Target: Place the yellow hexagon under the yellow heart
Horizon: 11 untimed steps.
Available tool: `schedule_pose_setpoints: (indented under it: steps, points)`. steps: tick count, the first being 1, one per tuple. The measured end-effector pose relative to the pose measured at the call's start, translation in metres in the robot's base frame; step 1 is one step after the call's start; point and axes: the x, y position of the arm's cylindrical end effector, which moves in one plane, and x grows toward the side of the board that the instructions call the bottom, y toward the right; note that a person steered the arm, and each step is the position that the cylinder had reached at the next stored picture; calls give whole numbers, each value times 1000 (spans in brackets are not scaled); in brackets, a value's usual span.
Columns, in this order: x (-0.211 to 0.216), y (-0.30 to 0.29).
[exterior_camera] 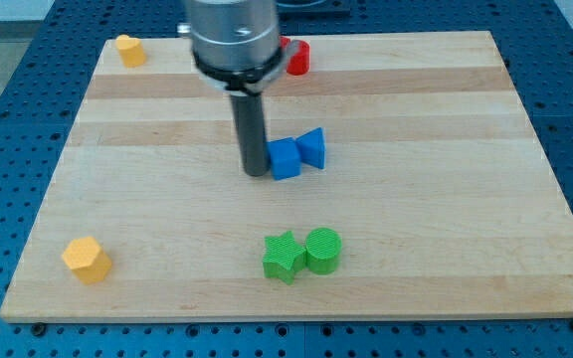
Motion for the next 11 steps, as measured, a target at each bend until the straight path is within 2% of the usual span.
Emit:
schedule_pose_setpoints:
  steps: [1,2,3,5,6,7,8,9,10,11]
  points:
    - [11,-16]
    - [42,-80]
    - [75,-110]
    - [170,-89]
    - [171,-132]
    - [159,-209]
    - [116,-216]
    - [48,-193]
    - [70,-222]
    - [152,-238]
